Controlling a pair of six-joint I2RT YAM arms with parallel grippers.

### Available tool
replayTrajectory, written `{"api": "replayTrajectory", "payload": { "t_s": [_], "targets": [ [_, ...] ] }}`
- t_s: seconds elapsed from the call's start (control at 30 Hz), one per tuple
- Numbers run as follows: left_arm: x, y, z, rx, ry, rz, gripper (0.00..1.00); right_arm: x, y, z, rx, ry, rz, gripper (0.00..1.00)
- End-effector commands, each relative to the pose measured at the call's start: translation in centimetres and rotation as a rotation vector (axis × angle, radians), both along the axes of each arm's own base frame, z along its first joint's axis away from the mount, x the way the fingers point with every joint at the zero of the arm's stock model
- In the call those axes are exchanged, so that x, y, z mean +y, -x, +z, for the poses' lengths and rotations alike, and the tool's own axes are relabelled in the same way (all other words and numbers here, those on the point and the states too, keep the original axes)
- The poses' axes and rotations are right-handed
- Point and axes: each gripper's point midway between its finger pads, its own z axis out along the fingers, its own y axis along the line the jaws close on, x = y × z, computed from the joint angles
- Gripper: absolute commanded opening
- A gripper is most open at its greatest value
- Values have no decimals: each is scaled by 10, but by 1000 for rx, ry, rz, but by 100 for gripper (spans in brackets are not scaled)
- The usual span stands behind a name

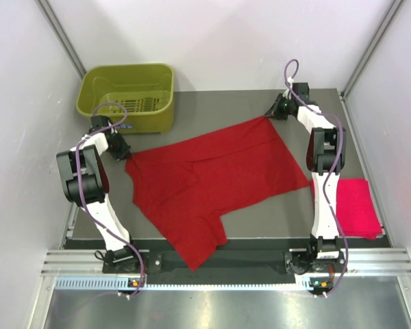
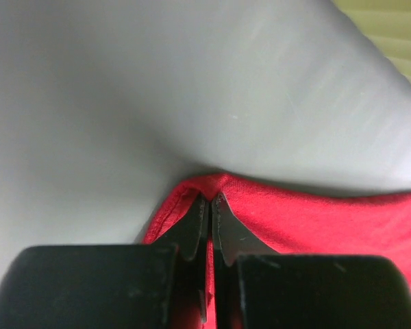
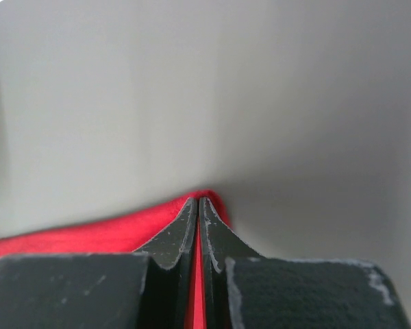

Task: Fold and stack the t-shirts
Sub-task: Fold the tshirt

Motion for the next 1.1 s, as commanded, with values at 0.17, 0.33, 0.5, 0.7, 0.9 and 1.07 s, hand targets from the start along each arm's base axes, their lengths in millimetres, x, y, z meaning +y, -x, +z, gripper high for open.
{"api": "replayTrajectory", "payload": {
  "t_s": [0.17,0.33,0.5,0.7,0.9,1.07],
  "targets": [
    [35,9,18,-62,-179,141,0,-32,-22,32,-121,-15,-72,0],
    [38,9,18,-73,-185,179,0,-33,-28,34,-135,-32,-84,0],
    [37,0,18,-78,-167,158,0,-26,-34,30,-117,-78,-72,1],
    [33,-20,31,-137,-140,139,0,-26,-39,36,-109,-120,-116,1],
    [34,-30,50,-159,-135,144,20,-35,-46,46,-128,-129,-151,4],
    [31,-1,64,-97,-162,181,62,-56,-27,59,-47,-48,-199,35]
  ]
}}
